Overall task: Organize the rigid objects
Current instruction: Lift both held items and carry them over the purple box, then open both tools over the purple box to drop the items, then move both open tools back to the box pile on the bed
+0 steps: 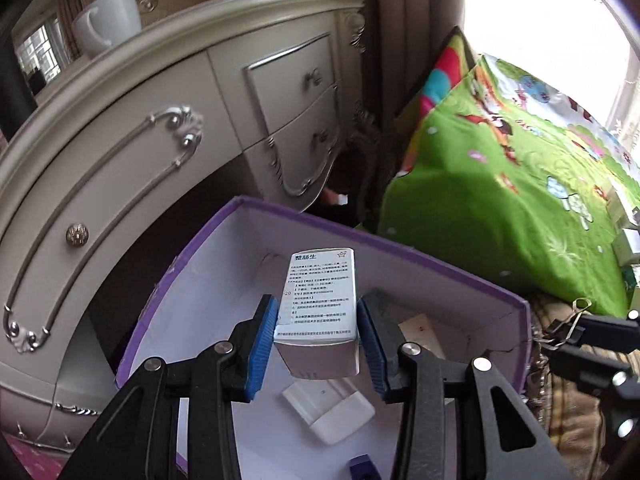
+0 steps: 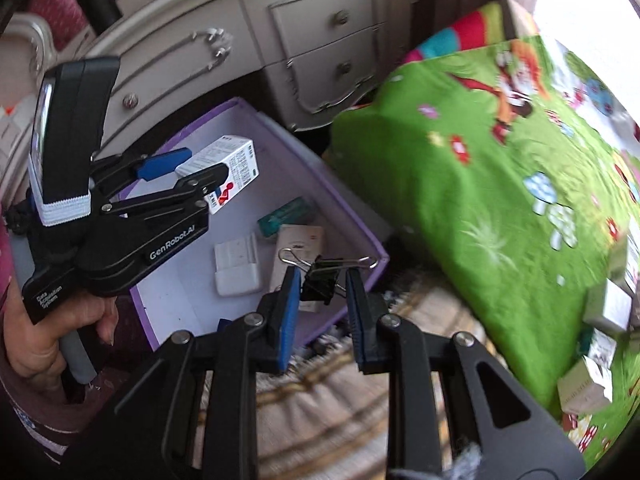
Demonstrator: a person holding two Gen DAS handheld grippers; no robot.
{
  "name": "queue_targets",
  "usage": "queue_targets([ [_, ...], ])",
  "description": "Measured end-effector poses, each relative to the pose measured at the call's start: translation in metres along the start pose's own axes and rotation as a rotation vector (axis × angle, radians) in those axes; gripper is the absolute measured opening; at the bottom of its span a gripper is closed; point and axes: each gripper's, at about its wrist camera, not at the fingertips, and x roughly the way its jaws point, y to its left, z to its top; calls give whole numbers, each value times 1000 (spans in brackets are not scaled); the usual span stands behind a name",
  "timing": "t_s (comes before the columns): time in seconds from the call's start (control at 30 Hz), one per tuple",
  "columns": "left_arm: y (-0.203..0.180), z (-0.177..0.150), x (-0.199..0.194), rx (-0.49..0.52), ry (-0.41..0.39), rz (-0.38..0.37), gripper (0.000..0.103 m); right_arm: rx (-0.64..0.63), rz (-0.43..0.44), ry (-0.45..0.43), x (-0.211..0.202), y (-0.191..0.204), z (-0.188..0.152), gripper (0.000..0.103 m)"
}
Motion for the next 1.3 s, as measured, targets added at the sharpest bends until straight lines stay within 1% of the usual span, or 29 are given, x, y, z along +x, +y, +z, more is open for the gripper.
queue_targets([
  [0.27,9,-6,10,-27,34,5,43,-59,9,71,36,26,8,27],
  [0.3,9,-6,11,-30,39,3,46,-64,10,81,39,27,8,27],
  [0.33,9,-6,11,-35,41,-1,53,-67,10,89,42,28,8,27],
  [0.4,8,-5,10,-42,38,0,60,-60,5,99,45,27,6,27],
  [0.5,5,-4,6,-38,29,-13,63,-43,4,96,43,22,3,30],
  [0.57,2,-2,3,-35,21,-23,64,-46,-17,79,38,19,-1,32],
  [0.63,-3,-1,-1,-26,9,-41,64,-44,-31,50,28,14,-6,36],
  [0.7,-10,0,-6,-11,-1,-58,65,-39,-47,29,20,10,-12,43],
  [0.8,-22,2,-10,13,-10,-78,65,-34,-84,-7,6,3,-22,48],
  [0.93,-40,3,-18,39,-19,-117,65,-15,-140,-54,-14,-13,-36,51],
  [1.3,-88,4,-46,122,-63,-192,65,86,-241,-128,-63,-58,-77,54],
])
